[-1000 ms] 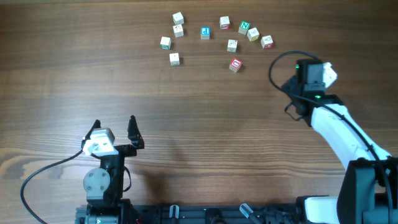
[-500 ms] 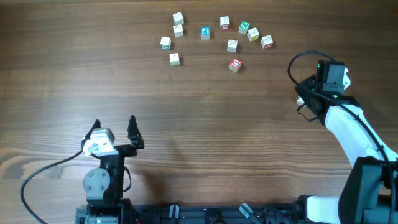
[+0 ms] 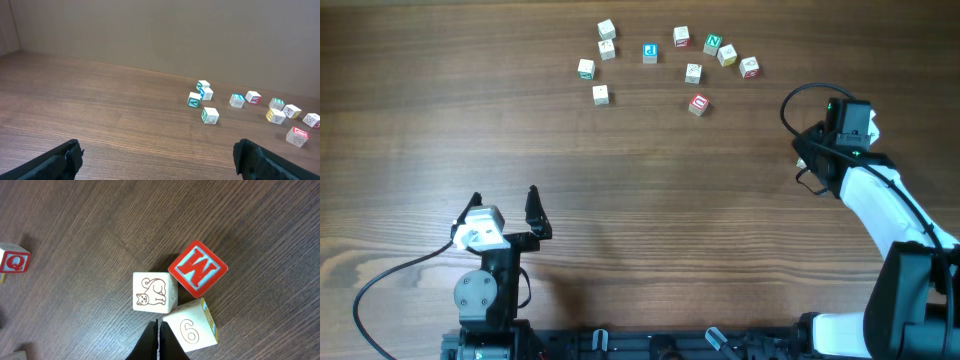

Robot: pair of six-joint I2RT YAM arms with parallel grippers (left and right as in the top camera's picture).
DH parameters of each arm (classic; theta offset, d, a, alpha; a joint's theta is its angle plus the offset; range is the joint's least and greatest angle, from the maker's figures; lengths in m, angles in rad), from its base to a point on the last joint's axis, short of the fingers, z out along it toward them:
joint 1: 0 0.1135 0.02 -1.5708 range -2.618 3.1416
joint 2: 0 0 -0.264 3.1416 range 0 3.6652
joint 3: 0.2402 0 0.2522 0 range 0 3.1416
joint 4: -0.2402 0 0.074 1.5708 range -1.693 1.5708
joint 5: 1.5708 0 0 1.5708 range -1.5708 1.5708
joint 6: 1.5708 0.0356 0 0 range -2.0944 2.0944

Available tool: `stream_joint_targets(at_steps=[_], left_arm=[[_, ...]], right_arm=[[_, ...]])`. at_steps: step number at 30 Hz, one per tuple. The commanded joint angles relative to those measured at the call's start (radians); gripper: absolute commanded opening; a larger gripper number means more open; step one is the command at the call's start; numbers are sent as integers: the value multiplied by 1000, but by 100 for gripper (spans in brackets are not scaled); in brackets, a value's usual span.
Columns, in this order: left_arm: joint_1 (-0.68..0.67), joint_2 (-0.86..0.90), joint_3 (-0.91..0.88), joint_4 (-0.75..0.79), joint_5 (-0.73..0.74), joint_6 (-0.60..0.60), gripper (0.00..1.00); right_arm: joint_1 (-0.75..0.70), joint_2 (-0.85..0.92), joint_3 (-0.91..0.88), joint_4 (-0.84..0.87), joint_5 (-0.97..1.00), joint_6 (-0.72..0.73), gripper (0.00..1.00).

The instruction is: Form a circle

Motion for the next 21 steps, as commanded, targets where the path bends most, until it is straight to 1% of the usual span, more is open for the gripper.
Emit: stream_joint_targets(at_steps=[1,11,21], left_arm=[[6,-9,-6,1,12,23,100],[6,-9,-6,1,12,23,100],[6,-9,-6,1,12,23,100]], right_arm=[[-2,18,14,0,22,13,5],[-34,40,14,0,32,10,4],[-36,60,14,27,36,3,4]])
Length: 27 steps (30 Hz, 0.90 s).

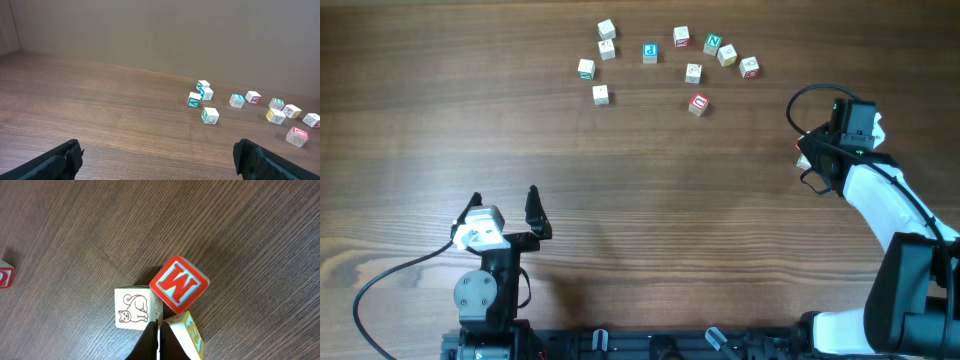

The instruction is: Form a circle

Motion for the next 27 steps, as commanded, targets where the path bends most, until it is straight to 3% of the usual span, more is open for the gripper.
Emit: stream_joint_targets(at_steps=[1,27], left_arm=[[6,-9,-6,1,12,23,100],[6,-9,-6,1,12,23,100]], right_arm=[[-5,39,14,13,21,4,4],[-4,74,14,83,17,-22,4]])
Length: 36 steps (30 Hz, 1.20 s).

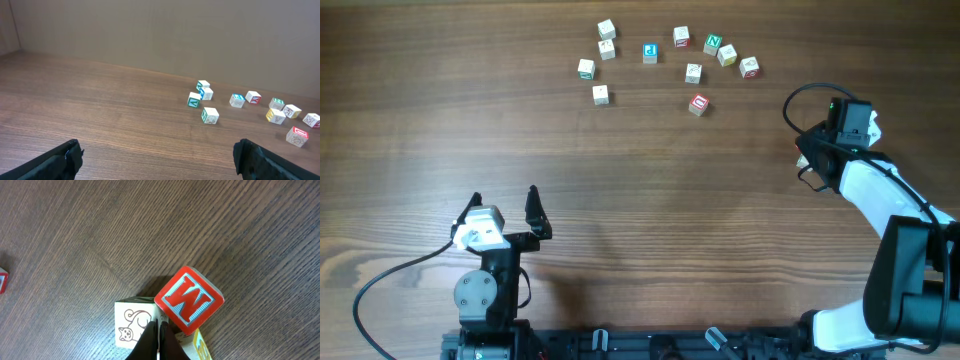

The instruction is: Form a circle

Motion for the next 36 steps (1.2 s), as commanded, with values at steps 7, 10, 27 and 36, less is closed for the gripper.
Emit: stream_joint_targets(at_steps=[7,10,27,36], left_arm=[[6,-9,-6,1,12,23,100],[6,-9,-6,1,11,23,100],[6,-9,-6,1,12,23,100],[6,-9,-6,1,12,23,100]], right_arm=[[-4,17,14,12,8,-14,4],[-4,19,14,16,0,-14,4],[3,21,14,21,-10,-14,4],[3,21,14,27,-22,-14,4]])
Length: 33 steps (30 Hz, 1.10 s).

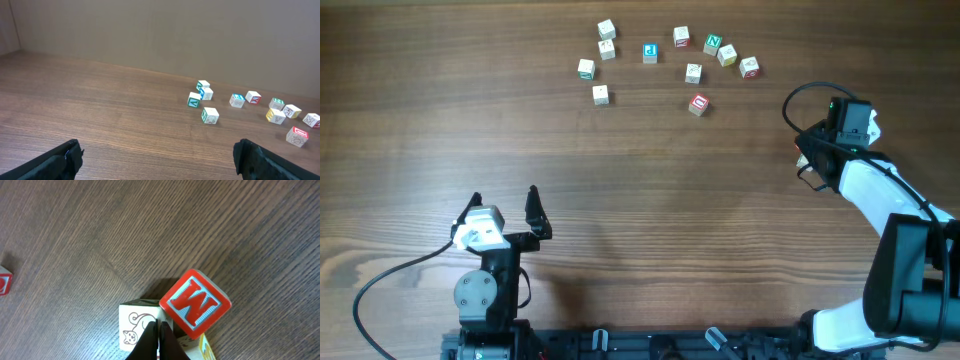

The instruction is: Form a circle

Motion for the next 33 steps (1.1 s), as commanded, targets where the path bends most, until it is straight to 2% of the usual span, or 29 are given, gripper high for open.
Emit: stream_joint_targets(at_steps=[1,33], left_arm=[[6,-9,-6,1,12,23,100],[6,-9,-6,1,12,23,100]], right_arm=[[3,14,14,6,-13,-14,4],[23,-13,15,2,2,-54,4]])
